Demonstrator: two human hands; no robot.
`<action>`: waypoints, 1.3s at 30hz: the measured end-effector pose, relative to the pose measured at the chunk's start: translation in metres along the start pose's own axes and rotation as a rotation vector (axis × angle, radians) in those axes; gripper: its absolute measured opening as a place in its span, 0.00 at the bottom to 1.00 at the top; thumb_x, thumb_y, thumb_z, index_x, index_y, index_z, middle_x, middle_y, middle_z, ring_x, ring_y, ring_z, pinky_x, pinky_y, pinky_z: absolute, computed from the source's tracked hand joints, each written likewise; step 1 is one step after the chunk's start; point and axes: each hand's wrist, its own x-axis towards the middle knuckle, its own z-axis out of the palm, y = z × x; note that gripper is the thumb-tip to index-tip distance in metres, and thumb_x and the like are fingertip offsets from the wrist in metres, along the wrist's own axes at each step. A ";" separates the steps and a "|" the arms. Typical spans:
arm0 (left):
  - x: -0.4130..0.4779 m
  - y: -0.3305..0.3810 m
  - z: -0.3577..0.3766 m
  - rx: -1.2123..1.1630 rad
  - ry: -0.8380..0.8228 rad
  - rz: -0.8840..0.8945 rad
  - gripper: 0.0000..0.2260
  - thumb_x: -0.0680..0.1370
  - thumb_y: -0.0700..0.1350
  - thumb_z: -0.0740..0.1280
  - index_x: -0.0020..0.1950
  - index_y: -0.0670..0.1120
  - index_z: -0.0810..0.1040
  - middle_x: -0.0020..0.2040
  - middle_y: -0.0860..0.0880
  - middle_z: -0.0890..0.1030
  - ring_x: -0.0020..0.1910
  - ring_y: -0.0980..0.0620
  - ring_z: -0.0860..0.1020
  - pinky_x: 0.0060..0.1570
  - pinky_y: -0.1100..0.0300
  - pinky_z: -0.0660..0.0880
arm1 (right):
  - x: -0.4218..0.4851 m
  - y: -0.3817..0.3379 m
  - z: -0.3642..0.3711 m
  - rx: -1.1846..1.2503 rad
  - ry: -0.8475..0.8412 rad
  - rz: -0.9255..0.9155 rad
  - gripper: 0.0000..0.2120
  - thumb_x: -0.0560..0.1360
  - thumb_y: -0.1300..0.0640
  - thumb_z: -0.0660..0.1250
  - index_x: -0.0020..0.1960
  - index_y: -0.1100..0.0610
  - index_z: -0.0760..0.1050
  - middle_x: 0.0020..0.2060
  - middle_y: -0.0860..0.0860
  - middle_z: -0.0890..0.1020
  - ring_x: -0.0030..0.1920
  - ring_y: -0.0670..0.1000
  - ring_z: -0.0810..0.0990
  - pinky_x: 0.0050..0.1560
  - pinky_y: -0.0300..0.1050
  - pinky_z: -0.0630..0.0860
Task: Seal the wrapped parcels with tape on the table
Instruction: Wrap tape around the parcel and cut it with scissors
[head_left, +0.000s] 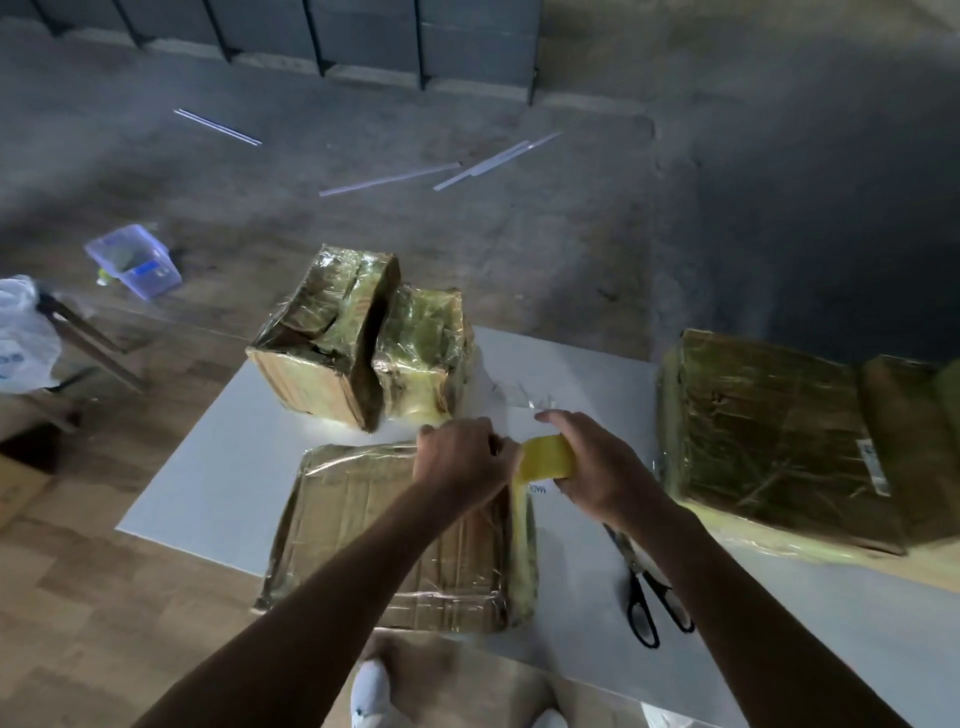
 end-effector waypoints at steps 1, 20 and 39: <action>-0.003 0.000 -0.010 -0.060 0.030 0.016 0.16 0.79 0.52 0.60 0.32 0.50 0.67 0.29 0.53 0.70 0.28 0.56 0.67 0.47 0.56 0.67 | -0.003 -0.006 -0.013 0.039 0.060 -0.044 0.31 0.68 0.63 0.71 0.68 0.50 0.68 0.60 0.50 0.76 0.58 0.51 0.77 0.53 0.43 0.74; -0.007 -0.076 -0.070 -1.111 0.087 0.050 0.16 0.71 0.51 0.67 0.33 0.39 0.70 0.31 0.44 0.69 0.31 0.51 0.68 0.32 0.61 0.67 | -0.008 -0.034 -0.082 -0.289 0.030 -0.324 0.33 0.66 0.54 0.74 0.68 0.44 0.68 0.39 0.45 0.69 0.34 0.51 0.74 0.34 0.41 0.69; 0.015 -0.066 -0.104 0.386 -0.017 0.291 0.10 0.77 0.39 0.61 0.54 0.45 0.79 0.54 0.47 0.81 0.56 0.47 0.77 0.60 0.49 0.72 | 0.033 -0.070 -0.052 -0.161 -0.044 -0.147 0.26 0.71 0.60 0.70 0.66 0.42 0.72 0.44 0.47 0.73 0.44 0.53 0.77 0.44 0.45 0.74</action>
